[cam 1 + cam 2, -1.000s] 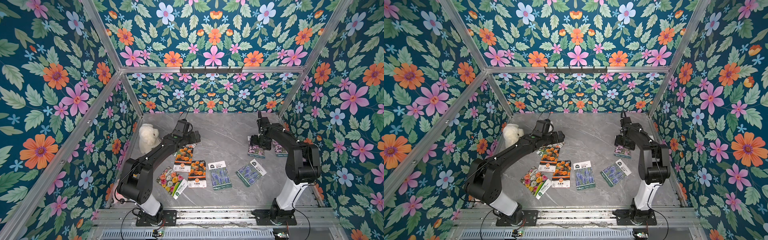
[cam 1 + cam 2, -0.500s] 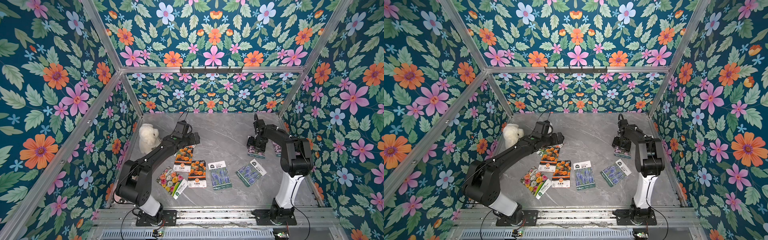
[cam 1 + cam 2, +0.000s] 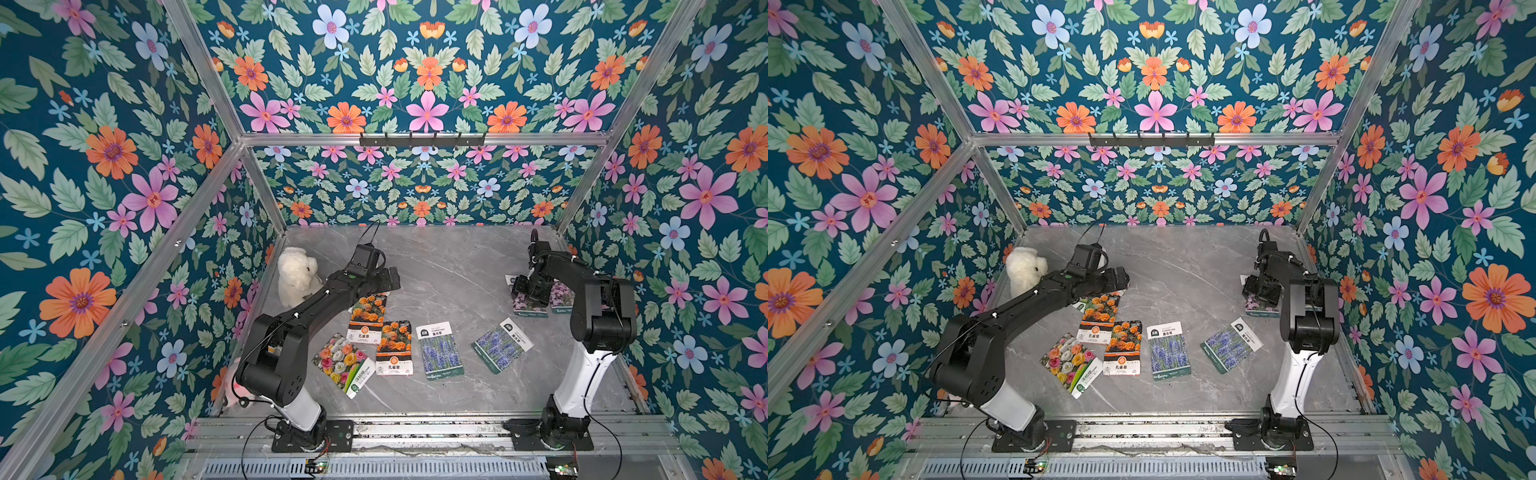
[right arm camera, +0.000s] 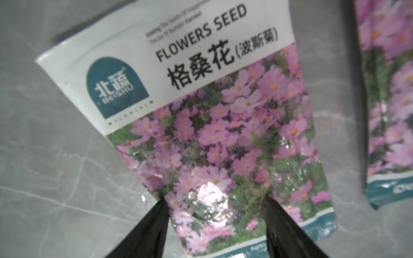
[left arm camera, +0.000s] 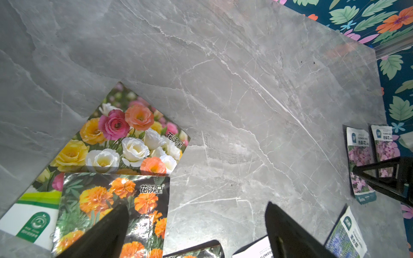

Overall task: Arrange the seed packets in a row
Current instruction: Move the seed packet to the center of the board.

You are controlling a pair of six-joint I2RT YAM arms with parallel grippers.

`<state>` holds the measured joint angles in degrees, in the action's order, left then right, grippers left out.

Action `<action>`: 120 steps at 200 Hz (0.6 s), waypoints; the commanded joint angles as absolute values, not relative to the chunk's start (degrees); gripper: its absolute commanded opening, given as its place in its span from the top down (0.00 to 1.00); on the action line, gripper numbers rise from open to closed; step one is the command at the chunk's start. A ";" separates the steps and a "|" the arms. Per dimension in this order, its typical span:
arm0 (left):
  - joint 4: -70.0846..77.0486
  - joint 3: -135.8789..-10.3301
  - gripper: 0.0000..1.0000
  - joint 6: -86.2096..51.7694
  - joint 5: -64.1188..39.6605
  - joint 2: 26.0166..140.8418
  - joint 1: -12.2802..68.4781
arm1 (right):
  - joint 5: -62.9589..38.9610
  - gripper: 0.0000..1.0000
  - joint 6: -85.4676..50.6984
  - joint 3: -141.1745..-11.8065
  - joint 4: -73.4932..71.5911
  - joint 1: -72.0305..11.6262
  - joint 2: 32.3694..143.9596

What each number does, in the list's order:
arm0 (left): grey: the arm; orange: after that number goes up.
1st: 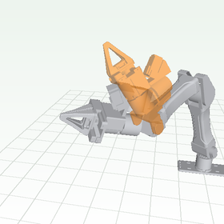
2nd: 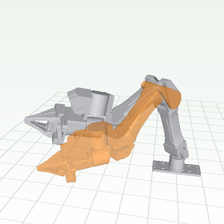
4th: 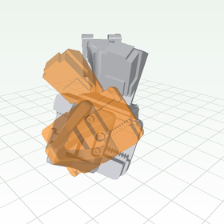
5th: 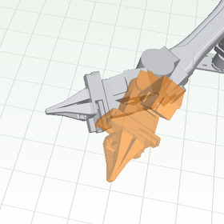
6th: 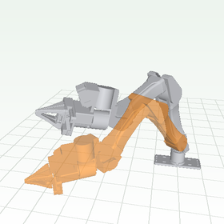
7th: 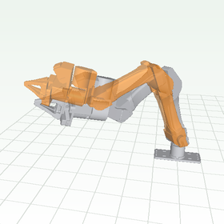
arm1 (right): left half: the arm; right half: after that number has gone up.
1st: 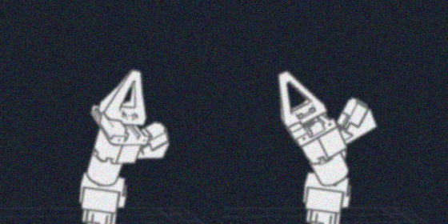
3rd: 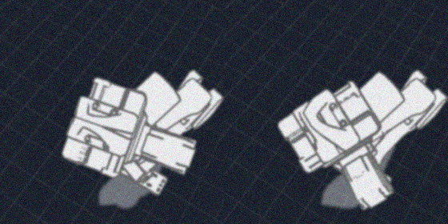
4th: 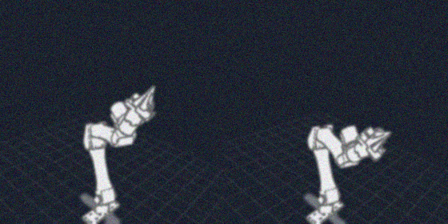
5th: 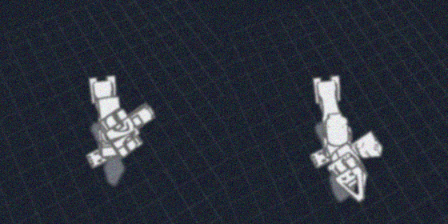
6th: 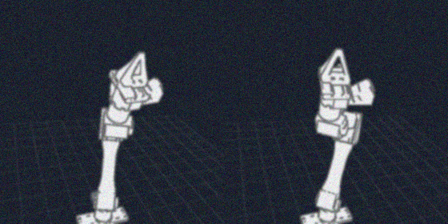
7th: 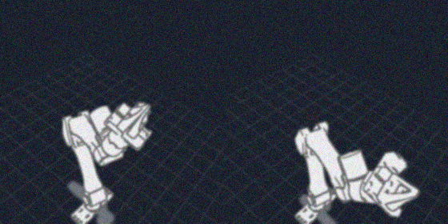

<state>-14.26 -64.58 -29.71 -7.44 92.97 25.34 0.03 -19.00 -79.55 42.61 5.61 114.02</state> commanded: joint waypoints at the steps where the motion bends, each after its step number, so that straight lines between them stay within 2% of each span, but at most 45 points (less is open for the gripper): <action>1: -14.80 -65.19 0.00 -29.19 -7.08 93.11 25.27 | 0.73 0.30 -18.36 -78.49 43.81 6.01 115.54; 120: -15.14 -66.01 0.00 -30.48 -8.34 93.78 25.31 | 0.34 0.30 -15.57 -79.33 42.50 9.23 117.78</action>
